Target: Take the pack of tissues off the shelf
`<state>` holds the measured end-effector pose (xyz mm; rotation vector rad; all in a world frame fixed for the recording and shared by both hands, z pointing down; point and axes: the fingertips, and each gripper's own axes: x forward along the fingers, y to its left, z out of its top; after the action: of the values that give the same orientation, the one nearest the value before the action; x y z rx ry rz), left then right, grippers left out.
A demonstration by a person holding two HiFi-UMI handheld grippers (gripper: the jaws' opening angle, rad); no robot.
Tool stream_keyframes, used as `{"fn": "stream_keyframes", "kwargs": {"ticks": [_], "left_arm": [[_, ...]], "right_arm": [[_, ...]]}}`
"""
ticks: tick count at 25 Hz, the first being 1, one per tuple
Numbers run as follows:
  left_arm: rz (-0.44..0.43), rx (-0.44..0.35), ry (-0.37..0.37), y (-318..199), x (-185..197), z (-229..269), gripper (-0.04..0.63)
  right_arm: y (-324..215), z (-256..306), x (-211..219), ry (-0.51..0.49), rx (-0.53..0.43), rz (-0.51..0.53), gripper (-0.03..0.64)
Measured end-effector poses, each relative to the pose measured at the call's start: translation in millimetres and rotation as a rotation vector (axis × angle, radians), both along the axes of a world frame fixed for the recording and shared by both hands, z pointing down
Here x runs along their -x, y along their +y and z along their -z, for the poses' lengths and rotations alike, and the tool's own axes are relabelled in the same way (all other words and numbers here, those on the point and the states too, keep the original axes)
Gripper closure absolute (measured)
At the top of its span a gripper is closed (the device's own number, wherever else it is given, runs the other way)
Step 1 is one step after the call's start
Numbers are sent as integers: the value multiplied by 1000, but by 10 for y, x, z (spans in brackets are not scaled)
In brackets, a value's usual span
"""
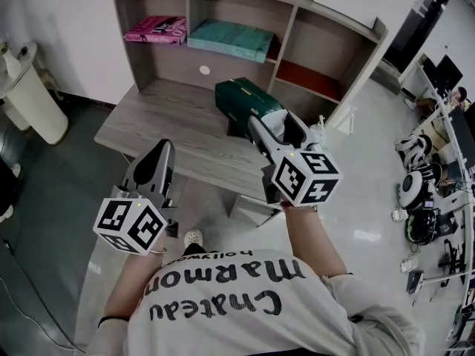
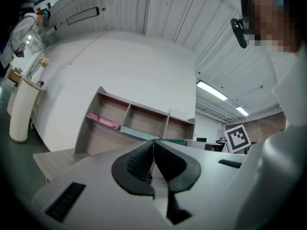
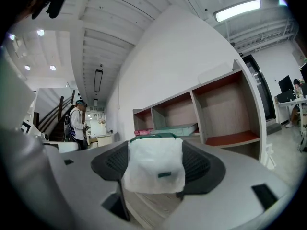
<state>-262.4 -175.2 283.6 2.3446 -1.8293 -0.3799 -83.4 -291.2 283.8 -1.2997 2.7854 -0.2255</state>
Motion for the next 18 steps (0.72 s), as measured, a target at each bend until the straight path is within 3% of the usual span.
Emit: {"fn": "stream_keyframes", "kwargs": {"ticks": [18], "left_arm": [[65, 46, 14, 371, -154, -347, 574]], "right_arm": [[251, -591, -167, 139, 72, 20, 278]]}}
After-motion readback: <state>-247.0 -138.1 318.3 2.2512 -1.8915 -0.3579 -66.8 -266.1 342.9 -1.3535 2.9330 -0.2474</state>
